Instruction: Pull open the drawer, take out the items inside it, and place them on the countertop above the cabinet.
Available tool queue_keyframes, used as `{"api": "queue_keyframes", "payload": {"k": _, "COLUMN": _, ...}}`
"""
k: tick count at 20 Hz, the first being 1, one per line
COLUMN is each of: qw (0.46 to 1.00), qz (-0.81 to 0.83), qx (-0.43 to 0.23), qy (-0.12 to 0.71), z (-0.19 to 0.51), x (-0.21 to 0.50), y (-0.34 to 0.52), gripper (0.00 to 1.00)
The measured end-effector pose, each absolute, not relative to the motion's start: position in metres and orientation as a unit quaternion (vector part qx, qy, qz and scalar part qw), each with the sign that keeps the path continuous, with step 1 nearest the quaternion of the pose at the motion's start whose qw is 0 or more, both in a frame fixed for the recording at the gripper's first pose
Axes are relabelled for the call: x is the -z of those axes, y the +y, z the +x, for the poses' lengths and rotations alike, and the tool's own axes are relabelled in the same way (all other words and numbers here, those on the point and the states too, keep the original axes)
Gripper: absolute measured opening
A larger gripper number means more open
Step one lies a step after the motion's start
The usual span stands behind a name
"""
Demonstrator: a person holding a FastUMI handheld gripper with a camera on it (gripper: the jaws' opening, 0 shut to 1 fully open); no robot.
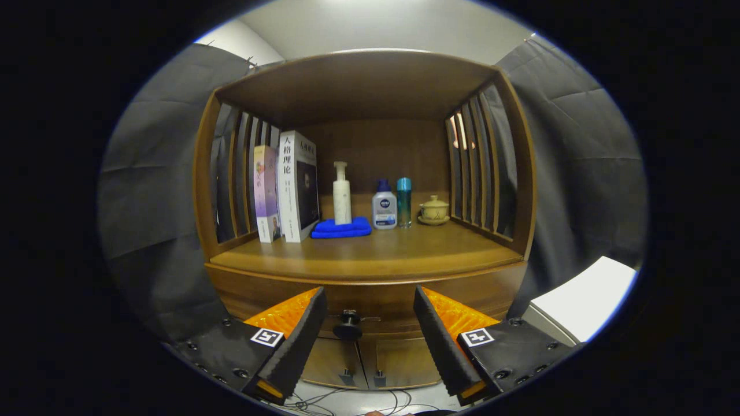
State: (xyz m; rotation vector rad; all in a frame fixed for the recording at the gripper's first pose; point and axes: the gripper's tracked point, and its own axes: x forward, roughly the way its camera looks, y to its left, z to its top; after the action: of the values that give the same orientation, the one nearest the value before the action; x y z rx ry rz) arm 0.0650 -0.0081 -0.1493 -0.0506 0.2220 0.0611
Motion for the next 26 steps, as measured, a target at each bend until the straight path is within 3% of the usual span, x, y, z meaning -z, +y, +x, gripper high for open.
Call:
{"api": "queue_keyframes", "payload": {"k": 9, "qw": 0.987, "qz": -0.028, "qx": -0.038, "qy": 0.156, "z": 0.097, "x": 0.214, "y": 0.008, "gripper": 0.96}}
{"api": "queue_keyframes", "payload": {"k": 26, "qw": 0.983, "qz": -0.042, "qx": -0.032, "qy": 0.177, "z": 0.120, "x": 0.250, "y": 0.016, "gripper": 0.42}}
